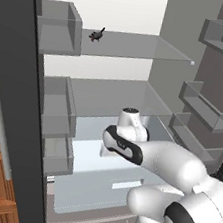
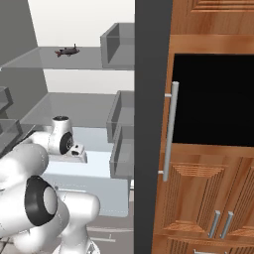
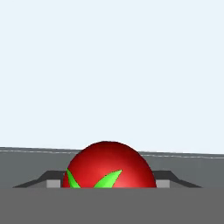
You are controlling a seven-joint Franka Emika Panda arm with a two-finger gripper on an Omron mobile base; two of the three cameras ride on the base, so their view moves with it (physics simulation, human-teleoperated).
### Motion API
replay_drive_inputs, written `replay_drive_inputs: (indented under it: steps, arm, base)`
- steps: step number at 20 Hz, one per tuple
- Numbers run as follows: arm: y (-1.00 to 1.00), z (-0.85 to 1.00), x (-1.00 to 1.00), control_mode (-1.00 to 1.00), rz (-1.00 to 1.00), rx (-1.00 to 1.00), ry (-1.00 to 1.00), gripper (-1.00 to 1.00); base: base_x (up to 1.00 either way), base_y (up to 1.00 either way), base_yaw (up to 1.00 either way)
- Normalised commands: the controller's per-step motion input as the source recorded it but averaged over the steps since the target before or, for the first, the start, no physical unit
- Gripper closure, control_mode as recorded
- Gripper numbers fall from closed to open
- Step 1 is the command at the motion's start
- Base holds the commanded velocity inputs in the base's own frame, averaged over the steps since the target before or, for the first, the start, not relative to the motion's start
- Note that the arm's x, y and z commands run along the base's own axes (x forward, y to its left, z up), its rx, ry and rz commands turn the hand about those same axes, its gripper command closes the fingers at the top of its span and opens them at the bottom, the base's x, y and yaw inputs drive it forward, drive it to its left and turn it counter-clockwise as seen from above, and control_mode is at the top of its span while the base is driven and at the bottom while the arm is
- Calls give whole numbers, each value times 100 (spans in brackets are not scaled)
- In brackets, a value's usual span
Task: Place the tomato and carrot inside the fridge drawer. Close the drawer after placing the vegetables.
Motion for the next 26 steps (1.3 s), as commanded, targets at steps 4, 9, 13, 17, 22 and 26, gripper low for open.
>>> replay_drive_inputs:
  steps: [4,9,13,17,22,26]
  arm:
    - [0,0,-34,-100,0,0,12,100]
    - [0,2,-32,-100,0,0,18,100]
    - [0,8,-19,-100,0,0,21,100]
    - [0,0,39,-100,0,0,13,100]
    - [0,-32,51,-100,0,0,3,100]
    - [5,-62,13,-100,0,0,0,100]
  base:
    - [0,0,0]
    - [0,0,0]
    - [0,0,0]
    - [0,0,0]
    - [0,0,0]
    - [0,0,0]
